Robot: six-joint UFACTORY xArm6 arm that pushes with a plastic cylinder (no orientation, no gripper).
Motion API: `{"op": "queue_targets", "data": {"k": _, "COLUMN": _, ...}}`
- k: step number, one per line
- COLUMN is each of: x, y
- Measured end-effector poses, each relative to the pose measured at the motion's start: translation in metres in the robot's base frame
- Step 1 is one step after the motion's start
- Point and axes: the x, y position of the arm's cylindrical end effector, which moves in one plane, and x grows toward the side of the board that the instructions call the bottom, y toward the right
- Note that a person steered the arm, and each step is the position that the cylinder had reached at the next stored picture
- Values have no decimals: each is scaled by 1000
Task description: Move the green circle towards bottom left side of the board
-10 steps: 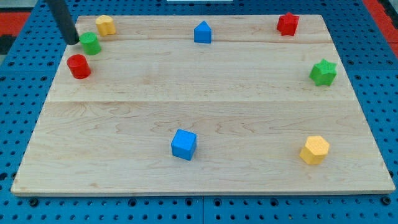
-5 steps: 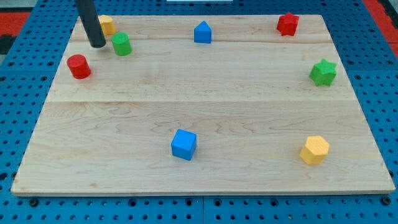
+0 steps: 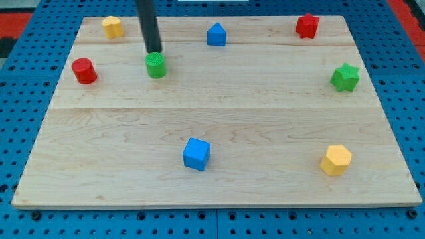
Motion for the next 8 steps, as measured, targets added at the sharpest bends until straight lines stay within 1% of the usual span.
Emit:
{"op": "queue_targets", "data": {"k": 1, "x": 52, "y": -7}}
{"op": "queue_targets", "data": {"k": 2, "x": 107, "y": -42}}
{"op": "queue_targets", "data": {"k": 3, "x": 161, "y": -43}}
{"op": "queue_targets", "data": {"k": 4, "x": 201, "y": -27}}
{"op": "queue_targets", "data": {"k": 5, "x": 227, "y": -35}}
{"op": "queue_targets", "data": {"k": 6, "x": 256, "y": -29}}
{"op": "queue_targets", "data": {"k": 7, "x": 264, "y": -38}}
{"op": "queue_targets", "data": {"k": 8, "x": 260, "y": -20}}
